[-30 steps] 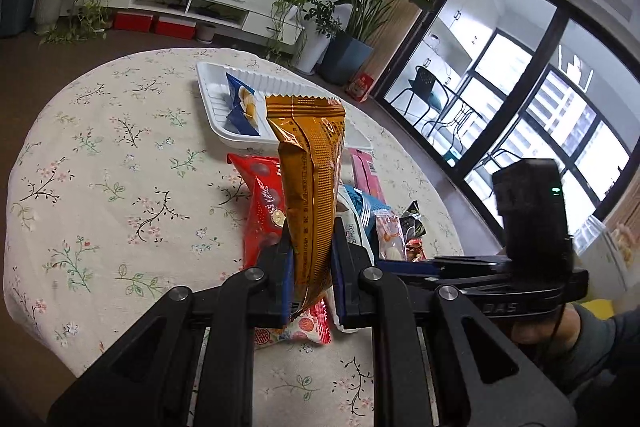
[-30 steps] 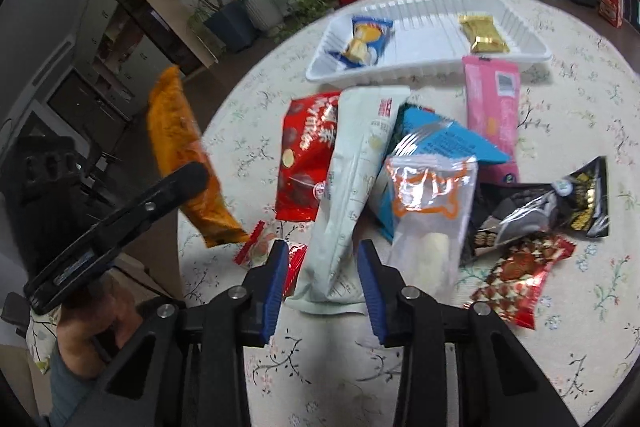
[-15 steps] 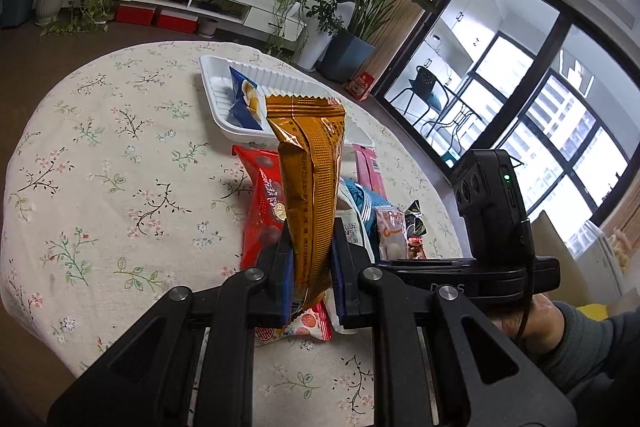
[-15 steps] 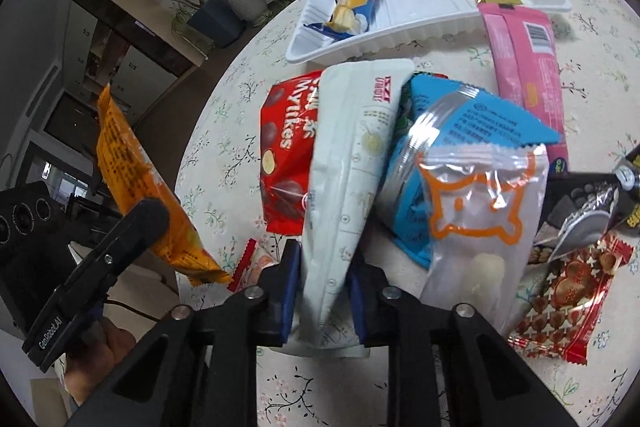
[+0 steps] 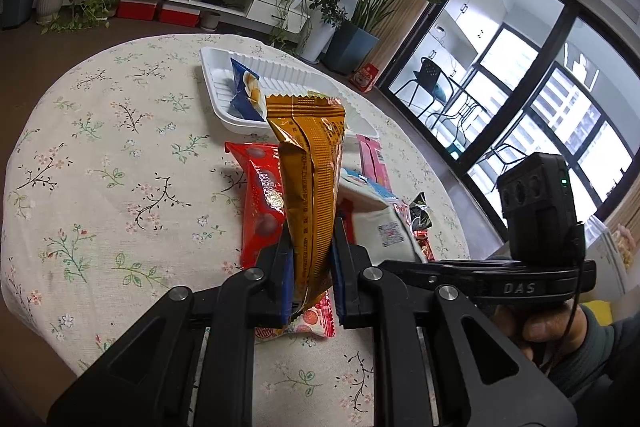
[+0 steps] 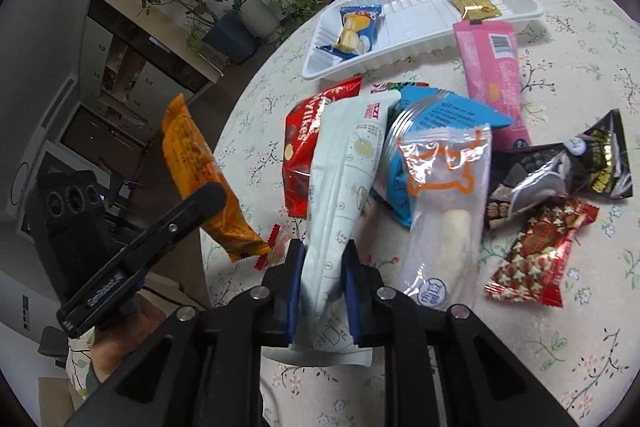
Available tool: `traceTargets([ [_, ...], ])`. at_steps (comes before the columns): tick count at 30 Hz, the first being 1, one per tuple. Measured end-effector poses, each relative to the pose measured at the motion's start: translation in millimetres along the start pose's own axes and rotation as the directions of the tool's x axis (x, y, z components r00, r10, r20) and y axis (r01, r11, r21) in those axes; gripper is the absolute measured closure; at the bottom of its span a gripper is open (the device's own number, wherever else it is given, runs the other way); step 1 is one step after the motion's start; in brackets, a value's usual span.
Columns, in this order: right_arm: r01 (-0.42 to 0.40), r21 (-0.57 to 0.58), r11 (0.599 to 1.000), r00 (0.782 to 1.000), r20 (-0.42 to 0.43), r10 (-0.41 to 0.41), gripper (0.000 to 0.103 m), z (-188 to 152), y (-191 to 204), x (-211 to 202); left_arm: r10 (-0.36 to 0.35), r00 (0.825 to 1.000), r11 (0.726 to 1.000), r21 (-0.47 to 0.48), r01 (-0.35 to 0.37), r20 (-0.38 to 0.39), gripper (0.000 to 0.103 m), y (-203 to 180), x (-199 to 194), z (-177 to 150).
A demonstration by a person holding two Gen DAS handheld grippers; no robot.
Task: Organize snacks
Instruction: 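Grasp the orange bar with left tool while right tool grasps white-green packet, then lower both packets into the white tray beside the others and open both tools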
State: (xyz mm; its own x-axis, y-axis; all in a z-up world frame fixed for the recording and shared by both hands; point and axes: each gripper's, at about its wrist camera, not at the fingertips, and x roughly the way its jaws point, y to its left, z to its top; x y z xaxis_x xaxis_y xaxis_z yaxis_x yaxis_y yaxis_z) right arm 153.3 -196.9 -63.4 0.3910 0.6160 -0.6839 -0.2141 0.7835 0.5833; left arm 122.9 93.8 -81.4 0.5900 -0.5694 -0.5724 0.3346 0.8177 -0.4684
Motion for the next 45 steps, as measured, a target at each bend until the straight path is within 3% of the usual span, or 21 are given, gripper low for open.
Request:
traceTargets([
  [15,-0.068,0.04,0.997,0.985,0.161,0.061,0.084,15,-28,-60,-0.031,0.999,0.999,-0.034,0.031,-0.01,0.089,-11,1,10],
  [25,0.029,0.027,0.999,0.94,0.339,-0.036,0.084,75,-66,-122,-0.044,0.999,0.998,0.037,0.043,0.004,0.089,-42,6,90],
  [32,0.094,-0.013,0.996,0.911,0.404,-0.08,0.084,131,-76,-141,0.003,0.999,0.996,0.084,0.0,-0.032,0.089,-62,35,151],
  [38,0.099,-0.095,0.991,0.92,0.389,-0.054,0.084,182,-67,-123,0.035,0.991,0.996,0.087,-0.023,-0.133,0.089,-66,92,191],
  [45,0.107,-0.149,0.983,0.959,0.275,-0.063,0.084,227,-66,-60,0.074,0.976,0.997,0.051,-0.065,-0.203,0.089,-50,145,210],
])
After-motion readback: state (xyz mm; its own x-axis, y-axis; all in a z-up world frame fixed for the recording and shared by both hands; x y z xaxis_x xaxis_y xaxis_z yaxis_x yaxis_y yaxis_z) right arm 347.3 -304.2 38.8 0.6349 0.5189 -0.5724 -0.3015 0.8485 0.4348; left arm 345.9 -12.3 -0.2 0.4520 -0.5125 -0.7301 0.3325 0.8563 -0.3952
